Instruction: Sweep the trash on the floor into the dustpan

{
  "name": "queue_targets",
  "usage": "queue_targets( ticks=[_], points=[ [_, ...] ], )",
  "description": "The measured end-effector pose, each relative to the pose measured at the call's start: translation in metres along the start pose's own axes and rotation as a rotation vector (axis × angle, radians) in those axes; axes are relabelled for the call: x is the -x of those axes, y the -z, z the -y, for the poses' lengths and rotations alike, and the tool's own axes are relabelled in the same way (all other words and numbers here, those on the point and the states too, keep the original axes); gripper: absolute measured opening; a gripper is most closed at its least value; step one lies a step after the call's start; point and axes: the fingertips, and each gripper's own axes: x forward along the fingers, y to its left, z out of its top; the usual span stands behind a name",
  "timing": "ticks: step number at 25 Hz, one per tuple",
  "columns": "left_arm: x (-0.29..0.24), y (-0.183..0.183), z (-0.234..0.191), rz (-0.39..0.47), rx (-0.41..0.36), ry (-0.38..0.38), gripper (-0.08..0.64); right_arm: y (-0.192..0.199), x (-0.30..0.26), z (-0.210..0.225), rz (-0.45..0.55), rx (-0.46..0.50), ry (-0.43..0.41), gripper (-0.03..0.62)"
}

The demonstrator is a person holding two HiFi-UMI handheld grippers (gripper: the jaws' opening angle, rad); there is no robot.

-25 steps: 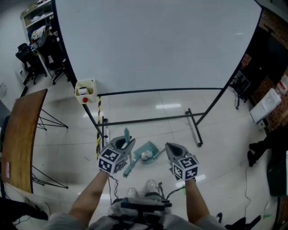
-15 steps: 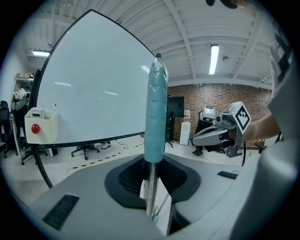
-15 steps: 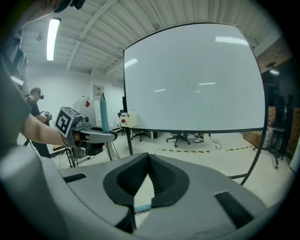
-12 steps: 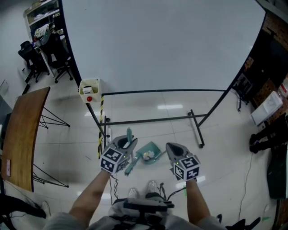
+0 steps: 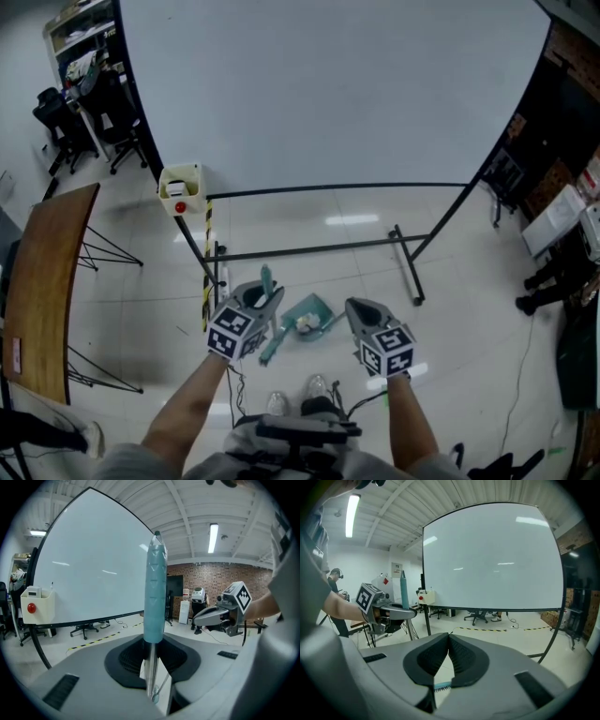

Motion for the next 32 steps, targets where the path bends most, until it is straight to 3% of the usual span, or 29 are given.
queue_targets(
  ticks=[5,8,14,19,25,29,32],
  points=[
    [-0.019,0.011,-0.003,-0.039,0.004,0.004,0.067,0.038,-0.002,0.033,-0.086,-0.021,0.06,0.0],
    [-0.039,0.01,-0.005,-0.052,-0.005,0.015,0.067,0.076,-0.012,0.064,-0.167,-0.018,0.087,0.116],
    [-0.084,0.015,0.004,-0.087,-0.013,0.033,0.067,0.153,-0.034,0.106,-0.325,-0.094,0.082,0.142],
    [-0.122,0.028,0.015,-0.128,-0.022,0.055,0.067,0.181,-0.05,0.116,-0.392,-0.14,0.003,0.187],
    [-0.171,0.021,0.038,-0.12,-0.046,0.123,0.067,0.196,-0.061,0.112,-0.454,-0.092,-0.075,0.196],
    [-0.197,0.022,0.051,-0.118,-0.04,0.176,0.067,0.209,-0.064,0.108,-0.505,-0.087,-0.073,0.192],
    [-0.213,0.026,0.059,-0.11,-0.023,0.217,0.067,0.208,-0.071,0.11,-0.482,-0.088,-0.056,0.169]
  ],
)
